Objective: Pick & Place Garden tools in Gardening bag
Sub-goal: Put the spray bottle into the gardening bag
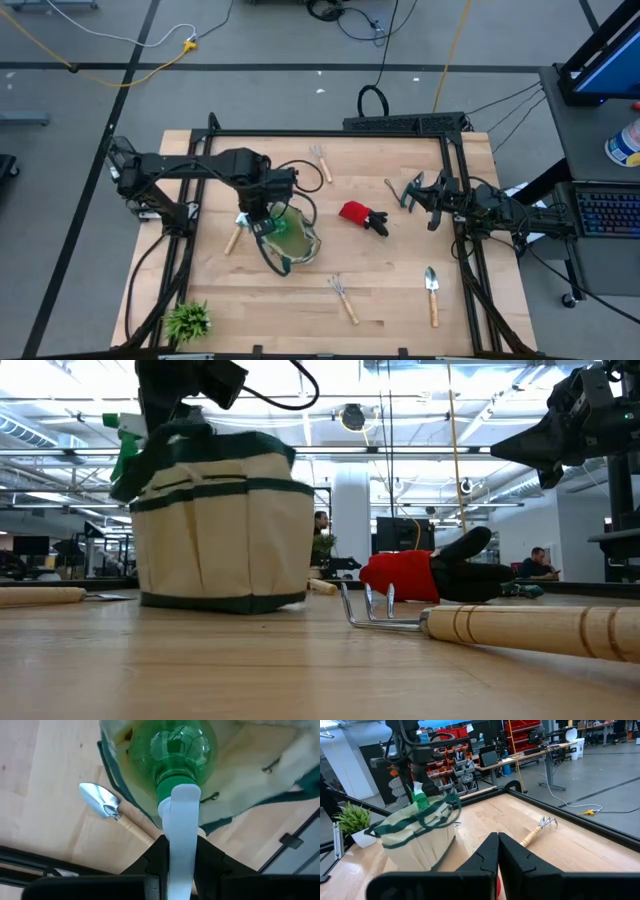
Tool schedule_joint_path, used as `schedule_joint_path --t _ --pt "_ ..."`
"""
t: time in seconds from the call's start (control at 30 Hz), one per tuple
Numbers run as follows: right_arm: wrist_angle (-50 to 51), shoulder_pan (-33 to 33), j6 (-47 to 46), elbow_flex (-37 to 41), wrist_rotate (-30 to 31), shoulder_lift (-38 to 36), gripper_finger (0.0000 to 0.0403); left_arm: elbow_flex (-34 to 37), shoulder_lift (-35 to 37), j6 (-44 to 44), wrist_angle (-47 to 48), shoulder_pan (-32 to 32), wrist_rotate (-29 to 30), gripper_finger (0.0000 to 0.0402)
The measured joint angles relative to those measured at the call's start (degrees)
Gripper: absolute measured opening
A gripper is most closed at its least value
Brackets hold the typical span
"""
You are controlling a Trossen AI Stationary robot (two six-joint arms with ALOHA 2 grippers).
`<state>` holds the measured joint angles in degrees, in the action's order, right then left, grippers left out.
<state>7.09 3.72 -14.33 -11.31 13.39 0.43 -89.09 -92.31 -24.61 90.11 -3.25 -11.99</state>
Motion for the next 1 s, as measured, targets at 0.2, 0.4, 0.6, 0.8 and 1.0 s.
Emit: schedule_joint_path --t 0.2,0.4,0.6,0.8,1.0 --pt "0.0 0.0 0.0 0.0 0.0 0.0 0.0002 0.0 0.0 0.1 -0.1 0.0 1.0 0.0067" --pt "0.0 0.0 0.0 0.0 0.0 0.0 0.0002 0.0 0.0 0.3 -0.1 -0.2 1.0 0.0067" --pt "0.0 0.0 0.0 0.0 0.0 0.0 0.0002 0.0 0.0 0.2 -0.1 -1.4 1.0 0.0068" --pt "0.0 0.0 0.0 0.0 -0.1 0.0 0.0002 0.0 0.0 0.1 -0.1 -2.6 1.2 0.0109" --pt "0.0 0.0 -3.2 0.0 -0.2 0.0 0.0002 0.0 0.0 0.1 -0.1 -3.2 2.3 0.0171"
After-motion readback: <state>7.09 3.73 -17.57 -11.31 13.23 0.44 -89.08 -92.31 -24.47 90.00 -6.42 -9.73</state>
